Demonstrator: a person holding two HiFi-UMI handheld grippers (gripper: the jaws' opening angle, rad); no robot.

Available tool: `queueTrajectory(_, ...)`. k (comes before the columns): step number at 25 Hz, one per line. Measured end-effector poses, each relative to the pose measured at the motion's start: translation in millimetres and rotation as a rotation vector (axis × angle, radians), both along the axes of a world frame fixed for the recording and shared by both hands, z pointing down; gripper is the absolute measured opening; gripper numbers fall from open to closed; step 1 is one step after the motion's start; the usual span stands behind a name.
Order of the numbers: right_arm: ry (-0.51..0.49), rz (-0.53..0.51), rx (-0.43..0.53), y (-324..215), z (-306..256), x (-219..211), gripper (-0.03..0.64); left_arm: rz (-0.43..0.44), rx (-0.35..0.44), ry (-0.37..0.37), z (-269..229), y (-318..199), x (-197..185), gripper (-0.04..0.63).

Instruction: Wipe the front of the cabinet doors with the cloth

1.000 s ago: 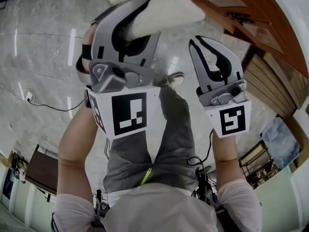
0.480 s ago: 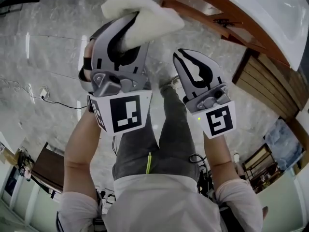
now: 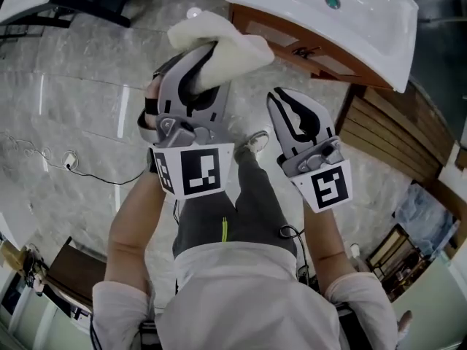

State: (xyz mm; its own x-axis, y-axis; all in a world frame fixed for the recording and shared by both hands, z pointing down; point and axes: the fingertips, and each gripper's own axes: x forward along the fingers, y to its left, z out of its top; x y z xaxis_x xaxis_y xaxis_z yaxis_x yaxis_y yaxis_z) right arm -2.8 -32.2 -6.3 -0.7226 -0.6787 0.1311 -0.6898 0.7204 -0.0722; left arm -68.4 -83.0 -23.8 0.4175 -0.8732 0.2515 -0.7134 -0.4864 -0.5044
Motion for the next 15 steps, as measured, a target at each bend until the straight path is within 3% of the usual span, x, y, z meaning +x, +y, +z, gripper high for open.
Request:
queueTrajectory(7,-0.003,0.038,0.022,17,-62,31,0.058,-0.004,0.039,0.038,-68,20,21,0.092)
queueTrajectory(15,-0.005,0.031,0.077,39,-127,47,0.058,-0.060,0.066,0.076,-130,49,14,0.092)
